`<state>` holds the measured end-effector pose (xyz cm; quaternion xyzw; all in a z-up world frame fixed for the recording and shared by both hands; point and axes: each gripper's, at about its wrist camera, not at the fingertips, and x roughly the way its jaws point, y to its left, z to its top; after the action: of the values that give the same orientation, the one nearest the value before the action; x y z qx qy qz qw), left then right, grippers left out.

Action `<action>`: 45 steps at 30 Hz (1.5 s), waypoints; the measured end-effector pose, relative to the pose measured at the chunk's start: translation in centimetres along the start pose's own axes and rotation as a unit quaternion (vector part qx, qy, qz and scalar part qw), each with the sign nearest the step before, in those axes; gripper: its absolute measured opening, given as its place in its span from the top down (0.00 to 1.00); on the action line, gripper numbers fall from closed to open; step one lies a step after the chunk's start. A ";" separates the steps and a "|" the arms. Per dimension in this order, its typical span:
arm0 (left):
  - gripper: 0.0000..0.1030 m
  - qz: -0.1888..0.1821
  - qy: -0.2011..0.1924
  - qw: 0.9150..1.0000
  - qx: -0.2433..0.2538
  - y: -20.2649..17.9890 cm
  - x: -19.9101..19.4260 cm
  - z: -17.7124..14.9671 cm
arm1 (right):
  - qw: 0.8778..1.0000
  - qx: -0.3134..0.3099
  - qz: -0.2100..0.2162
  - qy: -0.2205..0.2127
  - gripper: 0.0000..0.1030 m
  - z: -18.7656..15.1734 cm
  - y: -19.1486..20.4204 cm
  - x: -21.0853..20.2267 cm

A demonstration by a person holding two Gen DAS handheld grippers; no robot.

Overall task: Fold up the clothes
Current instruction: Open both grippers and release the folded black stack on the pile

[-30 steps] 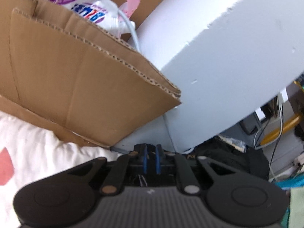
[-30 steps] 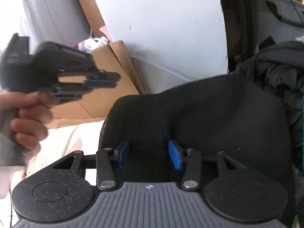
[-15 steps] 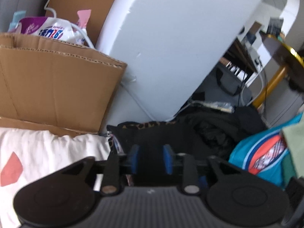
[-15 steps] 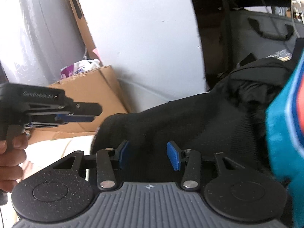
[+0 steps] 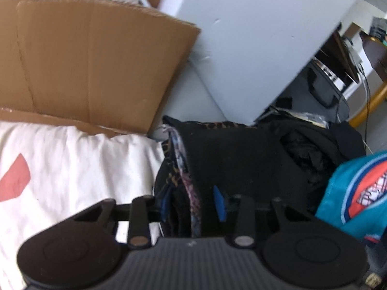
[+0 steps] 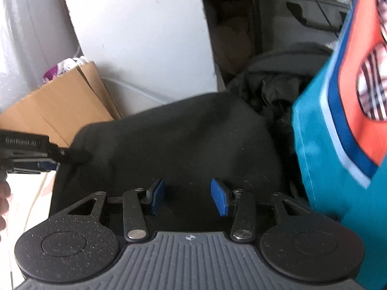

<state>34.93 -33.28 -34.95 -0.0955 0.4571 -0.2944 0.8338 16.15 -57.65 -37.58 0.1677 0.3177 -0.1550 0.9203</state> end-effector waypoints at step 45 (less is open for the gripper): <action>0.87 0.025 -0.019 0.997 0.077 -0.3 -3.7 2.6 | 1.000 0.007 0.010 0.013 0.53 -5.1 1.9 -6.5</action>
<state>35.44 -31.64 -30.77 -0.0251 0.4196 -0.3056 0.8544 9.26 -52.73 -36.87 0.1794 0.3271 -0.1462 0.9162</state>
